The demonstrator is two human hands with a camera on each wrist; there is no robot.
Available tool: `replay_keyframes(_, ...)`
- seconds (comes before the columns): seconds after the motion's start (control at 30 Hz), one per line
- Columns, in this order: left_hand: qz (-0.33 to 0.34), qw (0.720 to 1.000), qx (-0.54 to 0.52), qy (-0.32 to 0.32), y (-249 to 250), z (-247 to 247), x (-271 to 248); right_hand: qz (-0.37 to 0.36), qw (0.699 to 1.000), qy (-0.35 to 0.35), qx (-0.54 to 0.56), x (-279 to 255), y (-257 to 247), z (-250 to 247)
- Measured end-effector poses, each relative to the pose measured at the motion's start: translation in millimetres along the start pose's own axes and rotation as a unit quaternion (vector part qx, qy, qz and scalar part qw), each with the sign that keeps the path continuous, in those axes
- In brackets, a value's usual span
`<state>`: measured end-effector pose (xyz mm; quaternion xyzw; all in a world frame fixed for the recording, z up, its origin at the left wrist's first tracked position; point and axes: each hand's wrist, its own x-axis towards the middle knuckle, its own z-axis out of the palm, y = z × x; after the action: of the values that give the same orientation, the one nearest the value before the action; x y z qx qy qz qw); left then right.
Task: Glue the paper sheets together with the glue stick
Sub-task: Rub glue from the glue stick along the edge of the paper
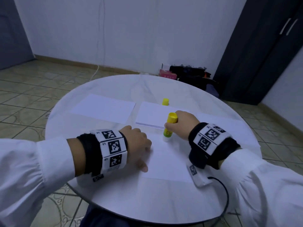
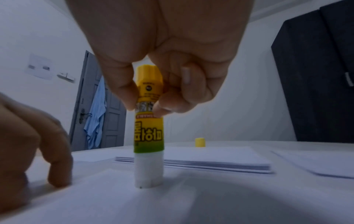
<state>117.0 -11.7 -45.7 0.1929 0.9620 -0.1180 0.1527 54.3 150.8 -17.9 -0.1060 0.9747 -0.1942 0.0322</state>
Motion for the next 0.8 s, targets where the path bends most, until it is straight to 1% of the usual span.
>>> replay_keyframes(0.2,-0.026,0.997,-0.063,-0.025,-5.0,5.1,8.8,0.066,0.997,0.029,-0.020,-12.4,51.9,-26.0)
replay_keyframes(0.33,-0.057,0.995,-0.065,-0.049,-10.0,11.1,9.8,0.093,0.995,0.041,-0.025,-18.1,68.4,-35.4)
replay_keyframes(0.4,-0.070,0.994,-0.064,-0.057,-10.5,11.5,11.2,0.079,0.995,0.062,-0.008,-21.4,64.8,-36.0)
replay_keyframes(0.47,-0.080,0.993,-0.068,-0.056,-10.9,10.2,11.3,0.042,0.996,0.077,0.027,-25.6,50.6,-34.0)
replay_keyframes(0.53,-0.095,0.991,-0.072,-0.066,-9.9,6.6,9.3,-0.011,0.997,0.062,0.047,-29.2,28.3,-29.0)
replay_keyframes(0.63,-0.115,0.987,-0.077,-0.083,-6.8,0.4,3.6,-0.073,0.996,0.013,0.040,-30.1,-8.0,-14.4)
replay_keyframes(0.7,-0.116,0.987,-0.072,-0.085,-3.5,-1.9,0.8,-0.086,0.996,-0.001,0.029,-26.6,-24.2,-2.0)
replay_keyframes(0.8,-0.114,0.987,-0.073,-0.083,-0.9,-2.5,-2.8,-0.081,0.996,-0.008,0.024,-20.5,-33.9,13.3)
